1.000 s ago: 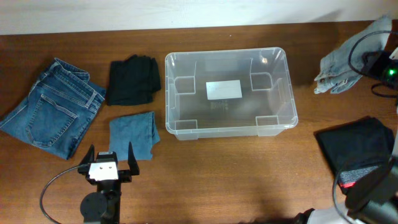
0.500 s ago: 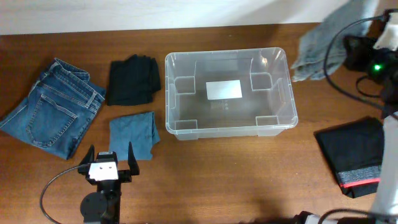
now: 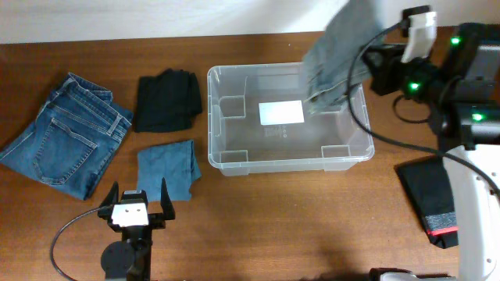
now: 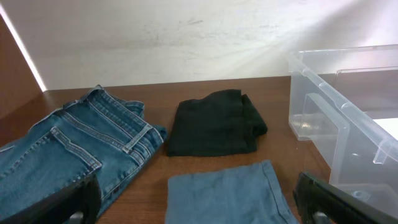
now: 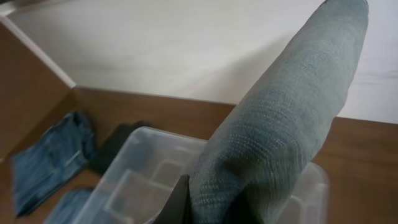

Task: Pack container
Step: 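Lift the light-wash jeans and carry them over the clear bin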

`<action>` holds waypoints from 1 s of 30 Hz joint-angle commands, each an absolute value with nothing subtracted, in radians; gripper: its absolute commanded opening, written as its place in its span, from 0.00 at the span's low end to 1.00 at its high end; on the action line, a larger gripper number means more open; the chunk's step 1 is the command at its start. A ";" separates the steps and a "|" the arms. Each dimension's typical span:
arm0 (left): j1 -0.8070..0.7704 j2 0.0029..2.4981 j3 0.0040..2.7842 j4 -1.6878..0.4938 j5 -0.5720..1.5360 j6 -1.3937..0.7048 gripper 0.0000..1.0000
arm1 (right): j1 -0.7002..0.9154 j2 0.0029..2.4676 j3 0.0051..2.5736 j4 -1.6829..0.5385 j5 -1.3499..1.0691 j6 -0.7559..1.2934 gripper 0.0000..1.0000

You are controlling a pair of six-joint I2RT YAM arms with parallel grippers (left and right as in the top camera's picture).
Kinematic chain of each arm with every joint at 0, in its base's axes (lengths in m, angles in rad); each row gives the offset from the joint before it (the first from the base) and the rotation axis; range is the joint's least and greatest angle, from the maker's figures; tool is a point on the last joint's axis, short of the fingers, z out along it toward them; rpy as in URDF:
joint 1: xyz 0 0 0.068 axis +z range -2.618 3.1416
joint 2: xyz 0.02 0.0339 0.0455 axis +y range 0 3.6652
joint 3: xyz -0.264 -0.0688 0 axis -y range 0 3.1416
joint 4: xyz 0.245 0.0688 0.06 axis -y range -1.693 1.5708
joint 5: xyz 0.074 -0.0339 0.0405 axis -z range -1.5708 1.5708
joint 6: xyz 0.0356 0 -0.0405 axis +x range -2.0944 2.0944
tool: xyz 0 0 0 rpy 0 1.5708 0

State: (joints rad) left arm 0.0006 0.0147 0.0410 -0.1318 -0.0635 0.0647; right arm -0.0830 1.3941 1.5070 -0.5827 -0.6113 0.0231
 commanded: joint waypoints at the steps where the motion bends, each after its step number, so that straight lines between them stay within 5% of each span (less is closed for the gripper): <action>1: 0.003 0.006 0.034 -0.129 -0.075 0.084 0.99 | -0.015 1.367 1.533 -0.570 -0.638 0.018 0.04; 30: 0.003 0.006 0.034 -0.129 -0.075 0.084 1.00 | 0.140 1.607 1.496 -0.607 -0.461 0.137 0.04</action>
